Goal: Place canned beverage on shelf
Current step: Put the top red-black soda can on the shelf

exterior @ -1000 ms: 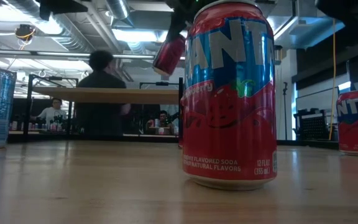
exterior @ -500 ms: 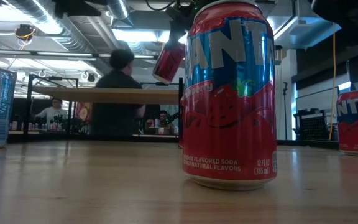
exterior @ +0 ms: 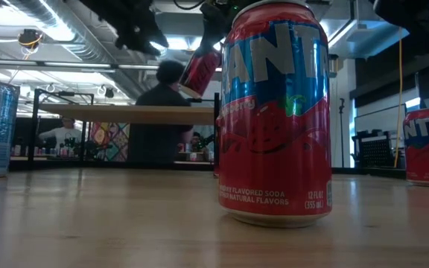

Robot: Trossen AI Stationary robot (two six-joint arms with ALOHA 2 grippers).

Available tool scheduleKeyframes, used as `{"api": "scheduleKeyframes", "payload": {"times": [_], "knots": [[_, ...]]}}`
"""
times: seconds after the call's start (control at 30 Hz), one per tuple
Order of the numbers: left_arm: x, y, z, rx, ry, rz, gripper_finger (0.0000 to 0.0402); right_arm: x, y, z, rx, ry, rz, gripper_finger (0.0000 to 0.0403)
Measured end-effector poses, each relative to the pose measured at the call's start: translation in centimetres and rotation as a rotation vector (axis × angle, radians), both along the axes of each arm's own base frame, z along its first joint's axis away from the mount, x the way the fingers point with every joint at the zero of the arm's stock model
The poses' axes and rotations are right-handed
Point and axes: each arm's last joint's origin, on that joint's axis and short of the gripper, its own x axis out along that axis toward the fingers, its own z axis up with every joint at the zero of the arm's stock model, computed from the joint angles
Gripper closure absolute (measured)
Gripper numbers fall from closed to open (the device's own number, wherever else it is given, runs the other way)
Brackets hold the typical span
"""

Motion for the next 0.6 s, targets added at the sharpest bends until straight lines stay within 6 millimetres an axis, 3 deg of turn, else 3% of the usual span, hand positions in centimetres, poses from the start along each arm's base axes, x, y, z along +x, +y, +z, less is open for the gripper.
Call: {"api": "scheduleKeyframes", "payload": {"times": [0.2,0.4,0.6], "knots": [[1.3,3.1,-1.8,-0.051,0.079,0.042,0.0158,0.1,0.1,0.1,0.010,-0.011,0.044,0.0136],[2.6,3.9,-3.5,-0.093,0.124,0.020,0.0175,0.1,0.1,0.2,0.000,-0.023,0.051,0.0136],[3.2,4.3,-3.8,-0.094,0.109,0.004,0.0187,0.3,-0.1,0.4,-0.009,-0.050,0.060,0.0136]]}}
